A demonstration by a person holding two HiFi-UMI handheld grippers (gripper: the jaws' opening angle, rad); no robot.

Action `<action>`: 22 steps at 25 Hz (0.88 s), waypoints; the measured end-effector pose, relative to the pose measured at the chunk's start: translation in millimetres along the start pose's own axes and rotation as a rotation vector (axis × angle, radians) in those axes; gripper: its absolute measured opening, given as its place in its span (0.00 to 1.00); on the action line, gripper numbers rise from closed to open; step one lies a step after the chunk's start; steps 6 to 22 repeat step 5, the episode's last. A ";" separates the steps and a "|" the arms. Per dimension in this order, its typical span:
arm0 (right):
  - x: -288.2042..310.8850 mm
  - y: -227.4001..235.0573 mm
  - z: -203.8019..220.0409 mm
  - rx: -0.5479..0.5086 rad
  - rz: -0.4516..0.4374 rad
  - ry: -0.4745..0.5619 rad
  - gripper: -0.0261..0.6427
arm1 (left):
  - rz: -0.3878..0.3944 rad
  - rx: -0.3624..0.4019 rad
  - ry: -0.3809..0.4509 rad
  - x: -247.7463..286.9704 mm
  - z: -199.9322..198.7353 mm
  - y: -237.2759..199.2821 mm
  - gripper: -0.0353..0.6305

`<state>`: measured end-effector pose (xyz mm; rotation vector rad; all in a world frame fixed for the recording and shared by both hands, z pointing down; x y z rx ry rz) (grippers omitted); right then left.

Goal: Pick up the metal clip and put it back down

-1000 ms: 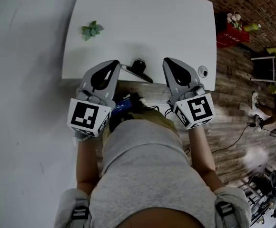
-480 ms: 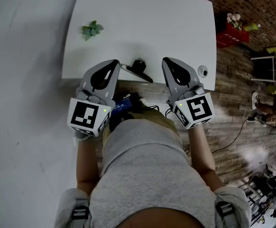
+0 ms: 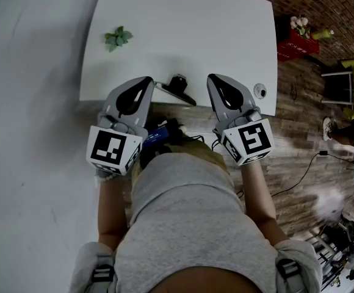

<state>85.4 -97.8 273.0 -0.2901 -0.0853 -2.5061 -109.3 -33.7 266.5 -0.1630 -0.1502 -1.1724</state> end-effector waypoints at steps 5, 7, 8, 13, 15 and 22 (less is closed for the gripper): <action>0.1 -1.0 1.7 -0.008 -0.001 -0.013 0.04 | -0.001 -0.002 -0.004 -0.9 -1.7 0.4 0.07; 0.1 -1.0 1.7 -0.008 -0.001 -0.013 0.04 | -0.001 -0.002 -0.004 -0.9 -1.7 0.4 0.07; 0.1 -1.0 1.7 -0.008 -0.001 -0.013 0.04 | -0.001 -0.002 -0.004 -0.9 -1.7 0.4 0.07; 0.1 -1.0 1.7 -0.008 -0.001 -0.013 0.04 | -0.001 -0.002 -0.004 -0.9 -1.7 0.4 0.07; 0.1 -1.0 1.7 -0.008 -0.001 -0.013 0.04 | -0.001 -0.002 -0.004 -0.9 -1.7 0.4 0.07; 0.1 -1.0 1.7 -0.008 -0.001 -0.013 0.04 | -0.001 -0.002 -0.004 -0.9 -1.7 0.4 0.07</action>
Point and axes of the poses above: the fingertips, and each gripper's own axes: x forward along the fingers, y to its right, z out of its underside, the point moved 7 cm from there along -x, backward along the fingers, and after that the axes turned 1 degree about y, right-handed, at the moved point
